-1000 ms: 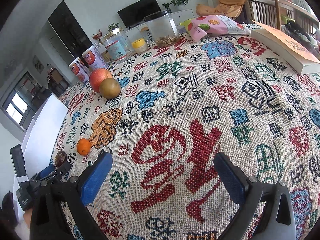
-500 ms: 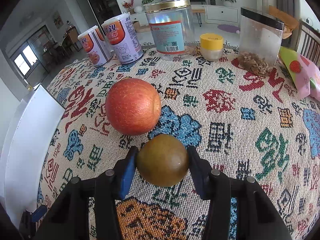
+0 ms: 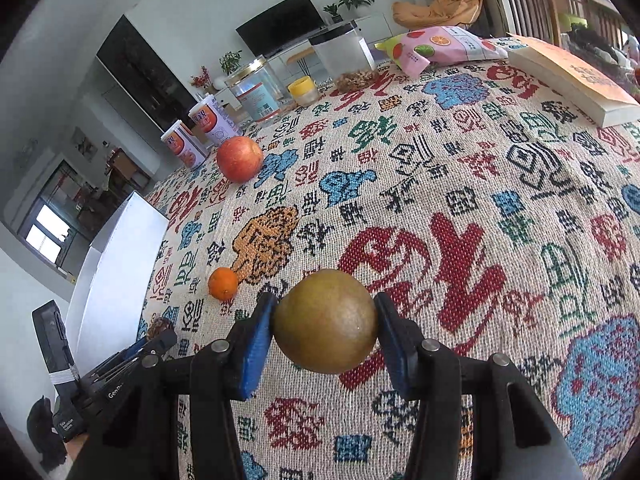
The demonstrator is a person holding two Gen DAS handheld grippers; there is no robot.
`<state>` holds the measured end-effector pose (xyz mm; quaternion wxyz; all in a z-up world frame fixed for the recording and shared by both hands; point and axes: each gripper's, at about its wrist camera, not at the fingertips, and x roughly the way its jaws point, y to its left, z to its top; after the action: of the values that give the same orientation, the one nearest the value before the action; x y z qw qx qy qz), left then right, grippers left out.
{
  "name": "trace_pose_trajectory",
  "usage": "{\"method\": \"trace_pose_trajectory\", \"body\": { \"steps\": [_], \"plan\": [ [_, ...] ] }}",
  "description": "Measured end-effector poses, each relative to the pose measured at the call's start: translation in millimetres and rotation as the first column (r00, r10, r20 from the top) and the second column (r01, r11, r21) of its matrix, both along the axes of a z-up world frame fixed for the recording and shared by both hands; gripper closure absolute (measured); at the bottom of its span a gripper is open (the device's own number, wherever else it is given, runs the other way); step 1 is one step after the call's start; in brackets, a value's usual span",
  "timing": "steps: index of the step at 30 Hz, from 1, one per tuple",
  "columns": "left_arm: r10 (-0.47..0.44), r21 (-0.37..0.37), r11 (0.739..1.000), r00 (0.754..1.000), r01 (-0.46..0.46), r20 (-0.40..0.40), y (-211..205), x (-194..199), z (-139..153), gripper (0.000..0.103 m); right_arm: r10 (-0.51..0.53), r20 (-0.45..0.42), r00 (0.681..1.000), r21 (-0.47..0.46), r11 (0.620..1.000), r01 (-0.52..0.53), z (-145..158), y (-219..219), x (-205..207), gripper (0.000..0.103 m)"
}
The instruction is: Organize fruits
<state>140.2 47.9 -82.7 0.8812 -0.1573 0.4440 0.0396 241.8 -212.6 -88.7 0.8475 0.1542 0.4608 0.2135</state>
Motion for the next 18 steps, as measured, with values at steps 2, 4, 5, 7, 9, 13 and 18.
{"method": "trace_pose_trajectory", "body": {
  "steps": [2,4,5,7,9,13,18],
  "plan": [
    [-0.049,-0.072,0.996,0.999,0.051,0.019,-2.5,-29.2,27.1,0.062,0.023,-0.001,1.0,0.029,0.999,-0.022,7.0,6.4,-20.7,0.053],
    [-0.076,-0.131,0.988,0.996,0.081,0.042,1.4,-62.3,54.1,0.062,0.069,0.003,0.998,0.05,0.996,-0.069,20.0,22.8,-37.7,0.053],
    [-0.079,-0.161,0.983,0.996,0.086,0.053,5.8,-80.2,66.9,0.062,0.103,0.008,0.995,0.063,0.993,-0.104,27.5,35.5,-46.7,0.053],
    [-0.063,-0.207,0.975,0.996,0.076,0.069,19.9,-114.2,91.3,0.062,0.184,0.033,0.982,0.077,0.98,-0.186,46.9,66.7,-65.7,0.053],
    [-0.02,-0.23,0.972,0.995,0.041,0.094,40.9,-145.4,114.2,0.062,0.272,0.061,0.96,0.077,0.958,-0.276,66.4,102.3,-84.5,0.053],
    [0.134,-0.205,0.973,0.984,-0.108,0.118,101.2,-186.6,144.2,0.062,0.452,0.091,0.887,0.11,0.881,-0.46,95.2,180.4,-128.8,0.053],
    [0.338,-0.127,0.935,0.94,-0.33,0.049,176.7,-206.1,117.4,0.061,0.649,0.09,0.755,0.081,0.751,-0.655,106.9,279.8,-179.2,0.053]
  ]
}}
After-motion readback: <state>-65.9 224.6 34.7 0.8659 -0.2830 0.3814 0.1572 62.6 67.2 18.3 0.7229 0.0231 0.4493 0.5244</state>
